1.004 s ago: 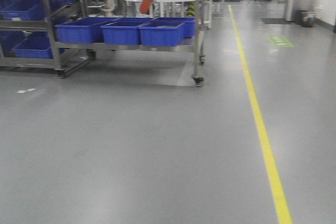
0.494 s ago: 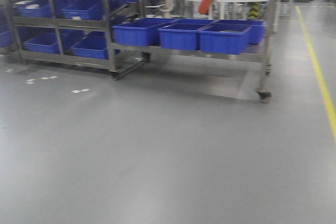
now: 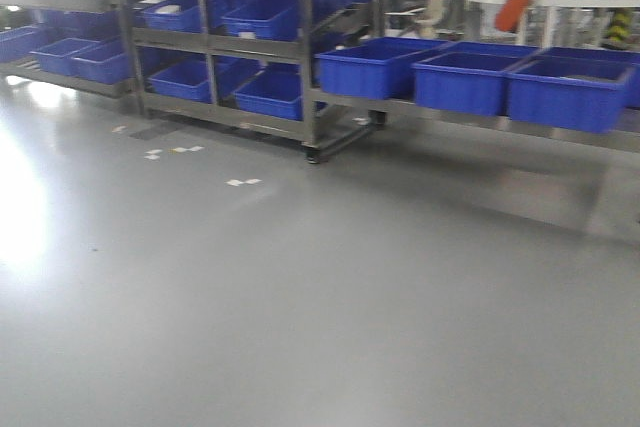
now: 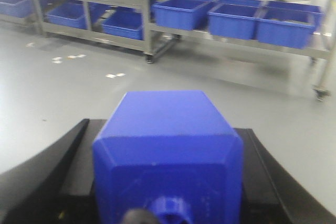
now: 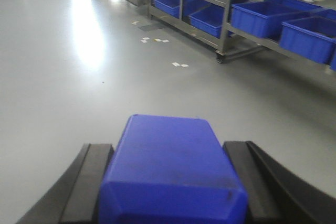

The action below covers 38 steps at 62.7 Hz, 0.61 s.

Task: Pick and sort blue part to right shelf
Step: 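Drive the base across the floor to the rack of blue bins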

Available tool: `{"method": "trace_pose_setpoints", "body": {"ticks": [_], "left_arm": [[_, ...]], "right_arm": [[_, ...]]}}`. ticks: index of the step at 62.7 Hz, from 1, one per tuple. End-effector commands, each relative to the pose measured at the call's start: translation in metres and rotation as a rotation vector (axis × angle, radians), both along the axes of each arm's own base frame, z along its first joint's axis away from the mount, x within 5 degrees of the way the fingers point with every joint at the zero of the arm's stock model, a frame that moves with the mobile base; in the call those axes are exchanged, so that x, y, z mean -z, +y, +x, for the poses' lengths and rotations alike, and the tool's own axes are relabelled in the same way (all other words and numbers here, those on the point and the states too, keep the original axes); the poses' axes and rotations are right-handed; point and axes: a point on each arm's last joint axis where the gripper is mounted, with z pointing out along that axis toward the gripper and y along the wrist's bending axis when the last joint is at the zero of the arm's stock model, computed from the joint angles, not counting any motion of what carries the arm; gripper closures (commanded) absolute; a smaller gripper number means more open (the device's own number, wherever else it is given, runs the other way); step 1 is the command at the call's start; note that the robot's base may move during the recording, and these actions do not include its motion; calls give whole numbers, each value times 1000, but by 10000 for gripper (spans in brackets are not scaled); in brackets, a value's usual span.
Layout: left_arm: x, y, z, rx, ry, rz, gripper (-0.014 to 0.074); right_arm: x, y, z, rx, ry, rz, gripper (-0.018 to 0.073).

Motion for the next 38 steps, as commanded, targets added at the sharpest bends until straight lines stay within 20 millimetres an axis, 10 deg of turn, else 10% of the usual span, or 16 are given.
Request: {"method": "trace_pose_setpoints", "body": {"ticks": [1, 38], "left_arm": [[-16, -2, 1, 22, -94, -17, 263], [-16, -2, 1, 22, -96, -17, 263]], "right_arm": [[-17, 0, 0, -8, -108, 19, 218], [-17, 0, 0, -8, -109, 20, 218]]}}
